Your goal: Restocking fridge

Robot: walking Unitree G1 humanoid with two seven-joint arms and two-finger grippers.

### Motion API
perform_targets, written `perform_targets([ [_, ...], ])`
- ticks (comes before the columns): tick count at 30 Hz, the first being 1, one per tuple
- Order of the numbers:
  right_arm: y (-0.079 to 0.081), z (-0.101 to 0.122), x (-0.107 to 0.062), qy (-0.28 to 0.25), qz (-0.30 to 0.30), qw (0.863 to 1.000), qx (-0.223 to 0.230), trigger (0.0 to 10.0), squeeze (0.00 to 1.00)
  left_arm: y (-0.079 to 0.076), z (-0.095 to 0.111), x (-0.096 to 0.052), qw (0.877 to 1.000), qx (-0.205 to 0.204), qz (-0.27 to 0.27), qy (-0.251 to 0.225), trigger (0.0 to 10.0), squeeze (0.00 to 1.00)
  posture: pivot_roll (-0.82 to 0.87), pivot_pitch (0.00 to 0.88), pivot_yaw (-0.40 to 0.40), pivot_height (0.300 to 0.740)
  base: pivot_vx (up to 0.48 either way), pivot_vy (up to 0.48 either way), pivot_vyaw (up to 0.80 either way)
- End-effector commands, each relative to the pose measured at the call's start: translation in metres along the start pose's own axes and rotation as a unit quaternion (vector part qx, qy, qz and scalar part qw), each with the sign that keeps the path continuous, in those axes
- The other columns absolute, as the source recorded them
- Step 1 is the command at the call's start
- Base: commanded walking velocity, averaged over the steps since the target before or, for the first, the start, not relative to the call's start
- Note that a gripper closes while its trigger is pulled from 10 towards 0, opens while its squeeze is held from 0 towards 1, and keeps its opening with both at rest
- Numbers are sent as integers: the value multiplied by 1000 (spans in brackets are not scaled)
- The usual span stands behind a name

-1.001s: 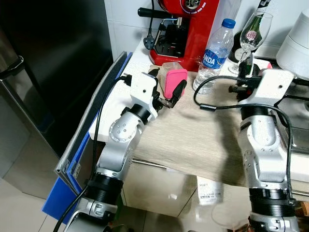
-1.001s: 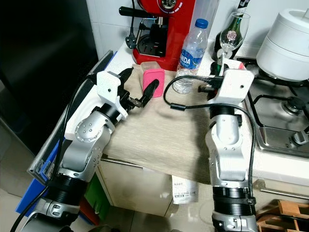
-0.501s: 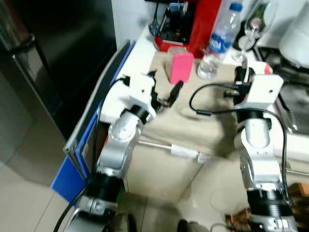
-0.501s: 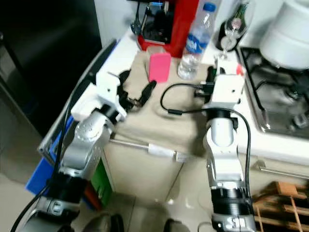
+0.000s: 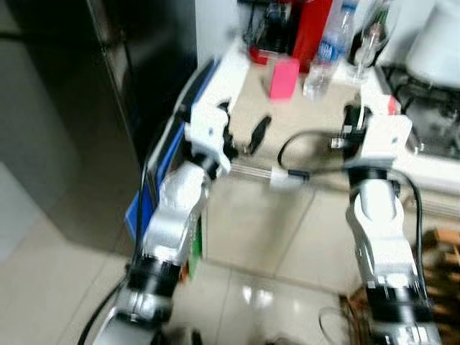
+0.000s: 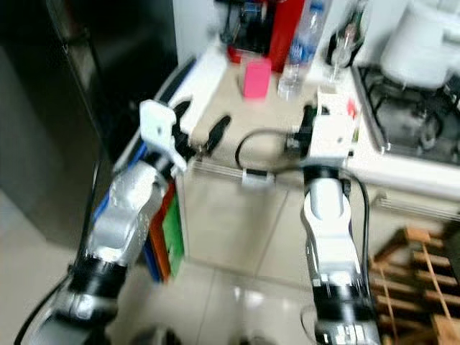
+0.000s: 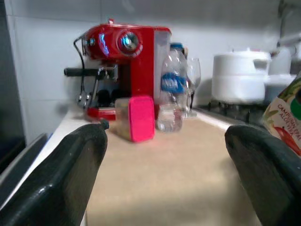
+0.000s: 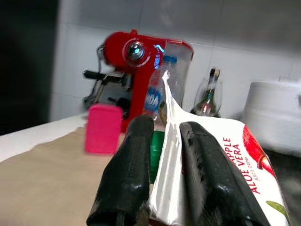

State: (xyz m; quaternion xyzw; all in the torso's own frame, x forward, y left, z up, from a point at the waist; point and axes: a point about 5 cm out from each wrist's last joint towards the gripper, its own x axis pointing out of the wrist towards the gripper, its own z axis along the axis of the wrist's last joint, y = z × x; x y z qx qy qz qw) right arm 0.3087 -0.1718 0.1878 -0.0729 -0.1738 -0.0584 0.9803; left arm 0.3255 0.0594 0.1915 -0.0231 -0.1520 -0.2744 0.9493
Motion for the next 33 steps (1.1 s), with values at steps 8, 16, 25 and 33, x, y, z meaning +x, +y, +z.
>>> perform_targets([
  [8,-6,1,2,-3,-12,1000,-11,1608,0,-5,1,3,1000,3,-13,-2,10000,0,-105,0,-8,740,-285,0,-766],
  [16,-5,-2,3,6,-6,1000,-13,10000,0,-5,1,2,1000,2,-11,-5,10000,0,-102,0,-9,740,-71,0,0],
  [25,-7,-6,2,16,-6,1000,-13,10000,0,3,-5,-6,999,-5,32,5,10000,0,-100,0,-12,740,0,0,0],
  [33,-5,-7,3,19,-2,1000,-11,10000,0,6,-4,-5,999,3,50,8,10000,0,-97,0,-18,740,0,0,0],
])
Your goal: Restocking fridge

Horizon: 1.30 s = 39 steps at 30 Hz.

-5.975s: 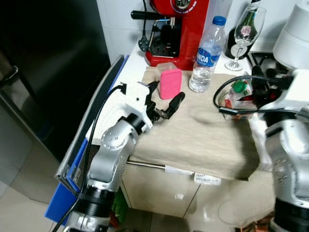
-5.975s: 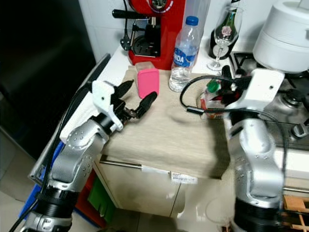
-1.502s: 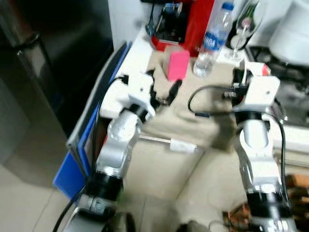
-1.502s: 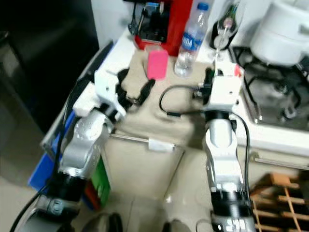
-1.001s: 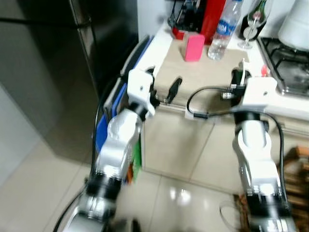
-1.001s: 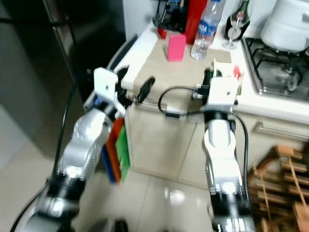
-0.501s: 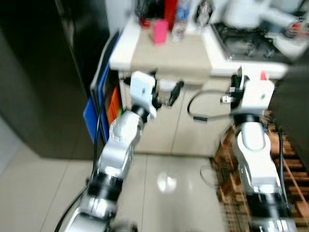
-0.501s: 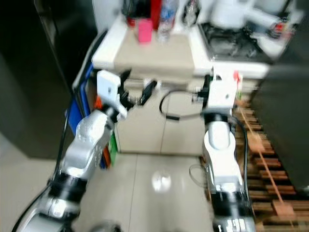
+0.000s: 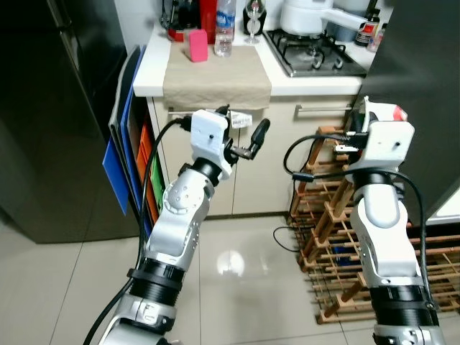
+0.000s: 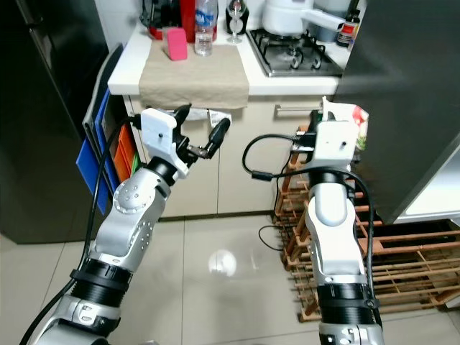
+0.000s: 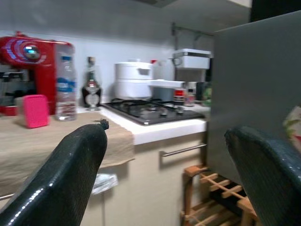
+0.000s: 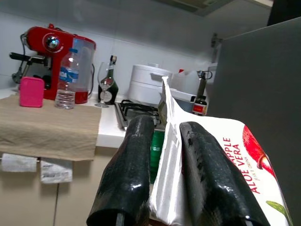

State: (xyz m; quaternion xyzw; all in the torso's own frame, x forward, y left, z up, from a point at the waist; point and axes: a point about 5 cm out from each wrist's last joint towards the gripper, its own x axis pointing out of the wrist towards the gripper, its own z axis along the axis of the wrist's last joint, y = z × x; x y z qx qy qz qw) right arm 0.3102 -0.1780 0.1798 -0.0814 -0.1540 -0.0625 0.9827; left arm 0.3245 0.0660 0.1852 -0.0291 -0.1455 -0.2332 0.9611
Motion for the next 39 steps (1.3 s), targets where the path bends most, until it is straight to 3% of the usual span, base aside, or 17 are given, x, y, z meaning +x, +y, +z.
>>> perform_targets([
  [1,0,1,3,1,-1,1000,-1,10000,0,1,1,1,1000,4,11,4,10000,0,-97,0,-18,740,0,0,0],
  [19,-1,1,3,2,-1,1000,0,10000,0,-3,-1,3,1000,3,9,11,10000,0,-104,0,-19,740,-312,0,0],
  [26,0,0,4,5,2,1000,1,10000,0,-1,0,3,1000,-5,8,5,10000,0,-102,0,-20,740,0,0,0],
  [39,-2,0,4,6,-1,1000,-2,10000,0,1,-1,5,1000,1,18,8,10000,0,-110,0,-15,740,0,-457,0],
])
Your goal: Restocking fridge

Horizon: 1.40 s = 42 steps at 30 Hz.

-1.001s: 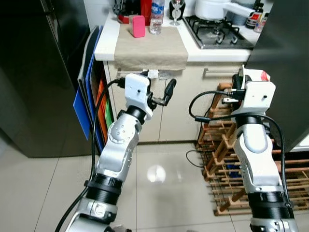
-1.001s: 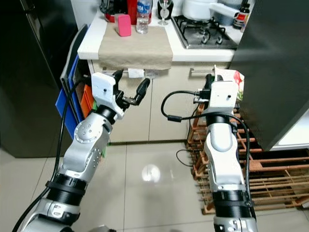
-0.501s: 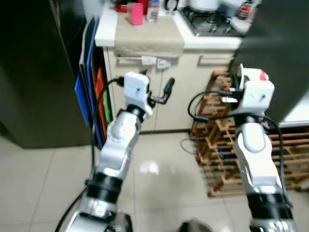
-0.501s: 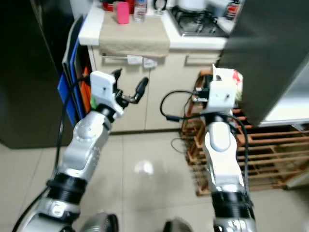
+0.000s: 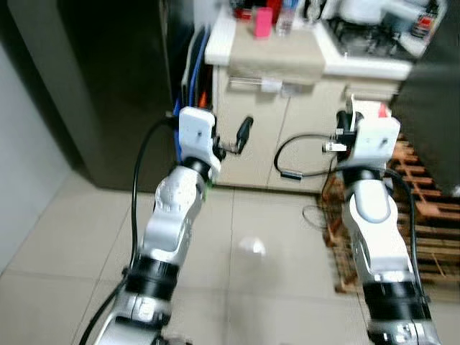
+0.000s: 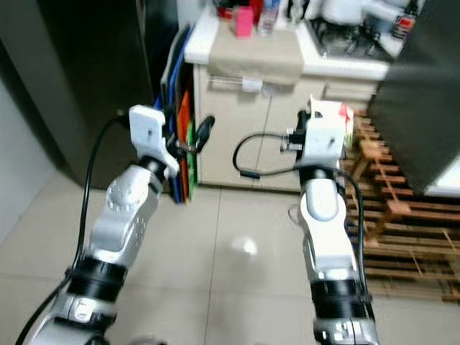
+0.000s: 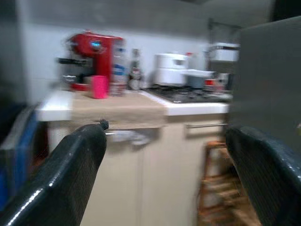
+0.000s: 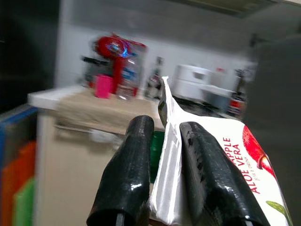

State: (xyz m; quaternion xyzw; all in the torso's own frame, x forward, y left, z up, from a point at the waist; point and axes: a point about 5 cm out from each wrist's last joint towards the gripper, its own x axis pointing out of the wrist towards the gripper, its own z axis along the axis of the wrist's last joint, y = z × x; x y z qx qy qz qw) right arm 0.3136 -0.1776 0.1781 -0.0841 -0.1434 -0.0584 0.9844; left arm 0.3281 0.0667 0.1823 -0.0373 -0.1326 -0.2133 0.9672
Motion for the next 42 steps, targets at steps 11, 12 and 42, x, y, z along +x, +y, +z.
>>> perform_targets([
  [11,-5,2,1,-2,-8,1000,-2,10000,0,-1,4,3,1000,14,1,-4,10000,0,-112,0,-11,740,0,-469,0],
  [12,-5,1,1,-2,-9,1000,-2,10000,0,1,3,3,1000,14,6,-2,10000,0,-112,0,-11,740,0,-465,0],
  [42,-14,-3,-3,4,-18,1000,-13,10000,0,40,-6,-3,991,53,124,23,10000,0,-110,0,-5,740,0,-431,0],
])
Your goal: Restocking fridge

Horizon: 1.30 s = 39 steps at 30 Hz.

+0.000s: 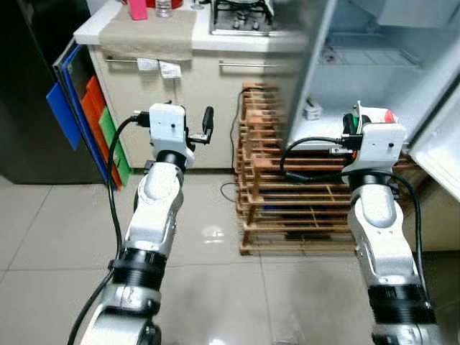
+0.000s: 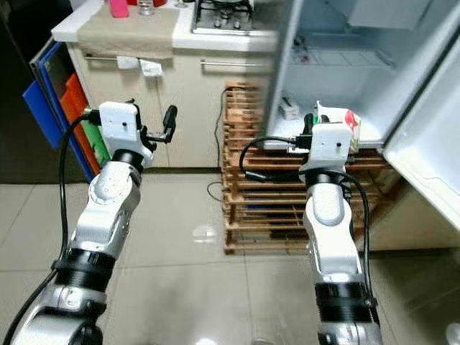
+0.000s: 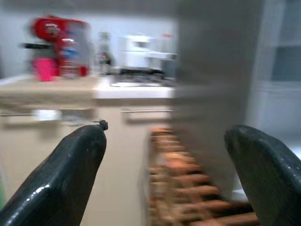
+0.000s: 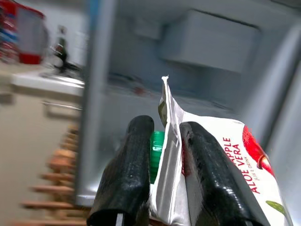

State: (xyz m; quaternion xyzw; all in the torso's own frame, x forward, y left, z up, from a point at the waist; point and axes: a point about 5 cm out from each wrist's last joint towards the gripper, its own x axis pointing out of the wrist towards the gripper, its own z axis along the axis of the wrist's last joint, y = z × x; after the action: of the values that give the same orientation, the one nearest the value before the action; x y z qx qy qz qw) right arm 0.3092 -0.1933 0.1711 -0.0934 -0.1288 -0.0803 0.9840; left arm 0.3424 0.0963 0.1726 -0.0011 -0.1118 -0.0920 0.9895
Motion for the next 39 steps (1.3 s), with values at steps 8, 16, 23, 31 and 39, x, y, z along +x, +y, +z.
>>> perform_targets([
  [8,-16,-2,-11,-2,-23,1000,-9,10000,0,-2,-1,-3,1000,-3,-30,-6,10000,0,-110,0,-3,740,68,-52,0],
  [16,-13,-3,-13,0,-22,1000,-9,10000,0,-8,0,-3,998,-12,-53,-11,10000,0,-129,0,3,740,360,0,0],
  [23,-13,-2,-11,-2,-21,1000,-8,10000,0,-14,2,-2,997,-21,-72,-16,10000,0,-127,0,1,740,480,0,0],
  [31,-11,-2,-11,-1,-19,1000,-8,10000,0,-16,3,-2,996,-31,-81,-16,10000,0,-127,0,4,740,480,0,0],
  [39,-10,-2,-10,1,-18,1000,-9,10000,0,-20,6,-2,994,-36,-96,-22,10000,0,-128,0,6,740,480,0,0],
])
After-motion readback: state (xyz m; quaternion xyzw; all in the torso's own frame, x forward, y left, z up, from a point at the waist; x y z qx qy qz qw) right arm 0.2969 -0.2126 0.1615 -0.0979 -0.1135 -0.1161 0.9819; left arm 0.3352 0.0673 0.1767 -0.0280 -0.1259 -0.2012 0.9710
